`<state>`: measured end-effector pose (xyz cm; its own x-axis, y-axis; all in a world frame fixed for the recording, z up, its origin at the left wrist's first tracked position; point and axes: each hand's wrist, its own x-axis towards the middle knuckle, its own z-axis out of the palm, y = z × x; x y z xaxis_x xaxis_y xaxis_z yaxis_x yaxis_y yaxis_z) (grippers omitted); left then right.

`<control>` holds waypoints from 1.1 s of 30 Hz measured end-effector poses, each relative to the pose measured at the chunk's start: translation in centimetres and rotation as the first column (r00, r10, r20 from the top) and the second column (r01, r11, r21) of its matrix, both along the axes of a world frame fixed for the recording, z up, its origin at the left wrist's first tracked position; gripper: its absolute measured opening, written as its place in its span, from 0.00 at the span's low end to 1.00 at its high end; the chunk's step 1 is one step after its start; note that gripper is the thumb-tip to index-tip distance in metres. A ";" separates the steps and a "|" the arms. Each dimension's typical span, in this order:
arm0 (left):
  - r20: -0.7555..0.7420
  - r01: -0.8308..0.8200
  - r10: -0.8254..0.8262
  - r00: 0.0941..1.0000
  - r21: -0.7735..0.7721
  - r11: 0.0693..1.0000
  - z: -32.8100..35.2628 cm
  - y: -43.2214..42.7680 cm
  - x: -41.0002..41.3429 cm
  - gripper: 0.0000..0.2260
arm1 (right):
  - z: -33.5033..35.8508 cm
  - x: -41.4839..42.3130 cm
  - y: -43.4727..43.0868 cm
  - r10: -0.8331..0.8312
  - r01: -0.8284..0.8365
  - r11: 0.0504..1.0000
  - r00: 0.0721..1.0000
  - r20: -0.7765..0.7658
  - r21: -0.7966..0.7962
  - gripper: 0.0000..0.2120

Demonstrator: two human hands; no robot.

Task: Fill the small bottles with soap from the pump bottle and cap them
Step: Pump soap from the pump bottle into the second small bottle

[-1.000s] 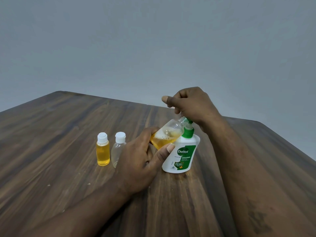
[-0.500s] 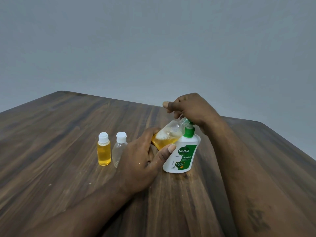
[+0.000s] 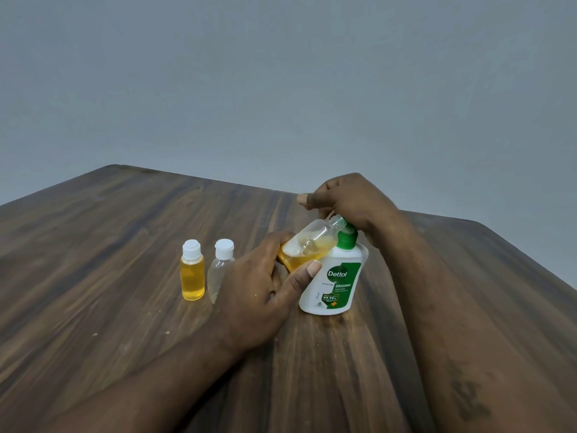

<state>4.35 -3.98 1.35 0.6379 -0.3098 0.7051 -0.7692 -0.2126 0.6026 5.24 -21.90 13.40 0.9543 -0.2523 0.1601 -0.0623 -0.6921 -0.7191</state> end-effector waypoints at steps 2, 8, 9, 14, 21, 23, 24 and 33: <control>0.009 -0.007 0.007 1.000 -0.009 1.000 0.0 -0.1 -0.1 0.25 | 0.0 -0.1 -0.1 -0.031 0.029 0.999 0.998 0.052 0.032 0.15; 0.020 0.004 -0.004 1.000 -0.011 1.000 0.3 -0.1 -0.3 0.26 | 0.9 -0.8 0.2 -0.045 0.066 0.995 0.968 0.248 -0.077 0.18; 0.018 0.003 -0.002 1.000 -0.007 1.000 0.3 -0.1 -0.2 0.26 | 0.8 -0.8 0.3 -0.037 0.058 0.995 0.972 0.232 -0.084 0.18; 0.013 -0.003 0.003 1.000 0.020 1.000 0.1 0.0 0.0 0.24 | 0.0 -0.4 0.2 0.026 -0.030 0.999 0.996 -0.091 -0.043 0.15; -0.001 0.009 -0.009 1.000 0.027 1.000 0.2 -0.1 -0.2 0.25 | 0.4 -0.6 0.1 0.025 -0.023 0.999 0.999 0.035 -0.046 0.18; 0.000 0.020 -0.020 1.000 0.023 1.000 0.4 -0.1 -0.2 0.25 | 0.7 -0.8 0.0 -0.006 0.010 0.999 0.991 0.134 -0.034 0.19; -0.004 0.027 -0.027 1.000 0.019 0.999 0.4 -0.1 -0.3 0.25 | 0.7 -0.9 0.0 -0.019 0.023 1.000 0.983 0.185 -0.020 0.20; -0.015 0.032 -0.032 0.999 0.008 0.999 0.4 0.0 -0.3 0.27 | 0.4 -0.5 -0.4 -0.045 0.042 0.999 0.994 0.100 0.028 0.20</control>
<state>4.08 -4.01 1.77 0.6382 -0.3361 0.6926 -0.7665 -0.1932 0.6125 4.75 -22.34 13.78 0.9219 -0.2982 0.2472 -0.0187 -0.6717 -0.7406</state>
